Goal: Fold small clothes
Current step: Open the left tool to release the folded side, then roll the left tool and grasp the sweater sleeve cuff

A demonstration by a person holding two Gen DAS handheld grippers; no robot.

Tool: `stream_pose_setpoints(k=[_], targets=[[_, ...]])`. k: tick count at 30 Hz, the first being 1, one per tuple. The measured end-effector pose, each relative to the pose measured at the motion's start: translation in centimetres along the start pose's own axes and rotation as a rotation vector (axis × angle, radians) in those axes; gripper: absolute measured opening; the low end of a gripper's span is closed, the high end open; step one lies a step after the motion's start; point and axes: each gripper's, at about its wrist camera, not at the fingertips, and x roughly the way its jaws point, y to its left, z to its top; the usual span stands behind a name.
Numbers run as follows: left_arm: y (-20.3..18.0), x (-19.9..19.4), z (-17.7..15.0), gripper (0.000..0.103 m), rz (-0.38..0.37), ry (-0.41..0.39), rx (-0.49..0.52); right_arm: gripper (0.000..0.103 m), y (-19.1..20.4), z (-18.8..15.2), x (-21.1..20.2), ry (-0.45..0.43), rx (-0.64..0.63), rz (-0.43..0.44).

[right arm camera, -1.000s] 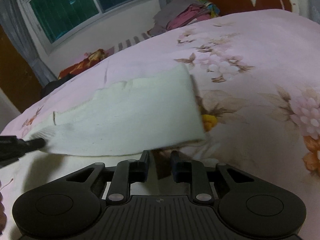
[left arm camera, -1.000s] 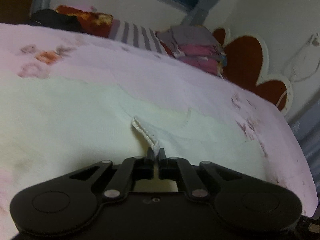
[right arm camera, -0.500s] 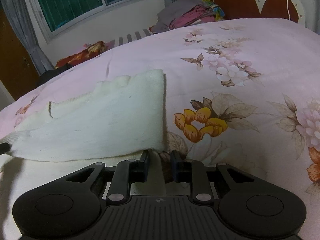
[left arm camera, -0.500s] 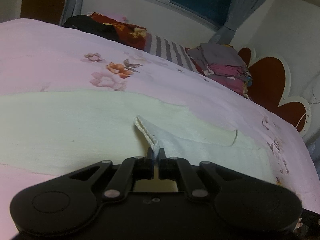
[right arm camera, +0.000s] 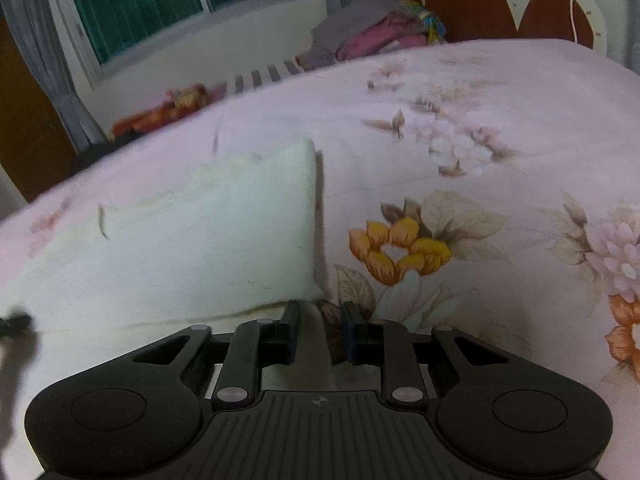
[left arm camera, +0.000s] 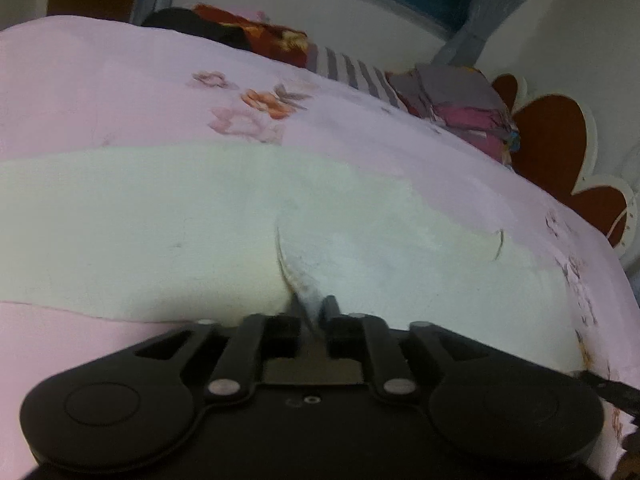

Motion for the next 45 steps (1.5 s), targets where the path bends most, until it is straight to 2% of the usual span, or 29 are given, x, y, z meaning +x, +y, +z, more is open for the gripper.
stream_pose_setpoints(k=[3,5,9,10,11,12,13,15,17,20,25,27,30,32,35,40,45], targets=[[-0.5,-2.4,0.0,0.025,0.093,-0.116,0.068,0.023,0.3,0.3,-2.1,-0.077,-0.021,0.022],[-1.5,-2.7,0.2,0.03,0.065,-0.14,0.112,0.023,0.7,0.7,-2.1,-0.085,-0.032,0.042],[-3.6,-0.2,0.0,0.034,0.04,-0.081,0.186,0.023,2.6,0.8,0.6,-0.035,-0.069,0.102],[-3.6,0.5,-0.1,0.034,0.045,-0.058,0.178,0.023,2.9,0.5,1.4,-0.016,-0.091,0.108],[-3.3,1.1,-0.2,0.033,0.051,-0.042,0.167,0.022,2.8,0.3,2.0,-0.009,-0.103,0.079],[-2.9,1.4,-0.4,0.032,0.053,-0.036,0.156,0.007,2.0,0.2,2.3,-0.007,-0.082,0.056],[-2.6,1.5,-0.6,0.03,0.049,-0.04,0.15,0.0,0.7,0.3,2.3,-0.012,-0.029,0.057],[-2.6,1.3,-0.5,0.03,0.055,-0.03,0.155,0.0,-0.1,0.6,2.2,-0.003,-0.011,0.044],[-3.6,0.8,-0.2,0.031,0.069,-0.038,0.167,0.0,0.9,1.1,1.9,-0.012,-0.065,0.045],[-5.4,0.9,0.1,0.038,0.021,-0.073,0.188,0.0,3.0,2.1,2.4,-0.033,-0.083,0.117],[-9.5,3.8,-0.1,0.039,-0.024,-0.031,0.219,0.0,8.6,1.9,6.4,0.045,-0.176,0.257],[-10.0,4.4,-0.1,0.04,0.001,-0.033,0.26,0.0,10.2,1.7,7.3,0.057,-0.239,0.29],[-7.6,4.6,0.7,0.039,0.041,-0.048,0.234,0.0,9.0,2.9,8.0,0.032,-0.239,0.238],[-5.6,4.4,1.4,0.038,0.068,-0.053,0.19,0.0,5.5,5.1,8.9,0.008,-0.14,0.123],[-4.7,4.4,1.9,0.035,0.06,-0.057,0.158,0.0,2.0,8.1,10.4,-0.009,-0.051,0.025],[-6.1,4.6,1.8,0.04,0.098,-0.052,0.208,0.0,1.4,10.4,12.3,0.014,-0.055,-0.003],[-6.2,3.5,1.8,0.04,0.099,-0.047,0.23,0.0,1.6,8.9,10.3,0.037,-0.064,-0.004]])
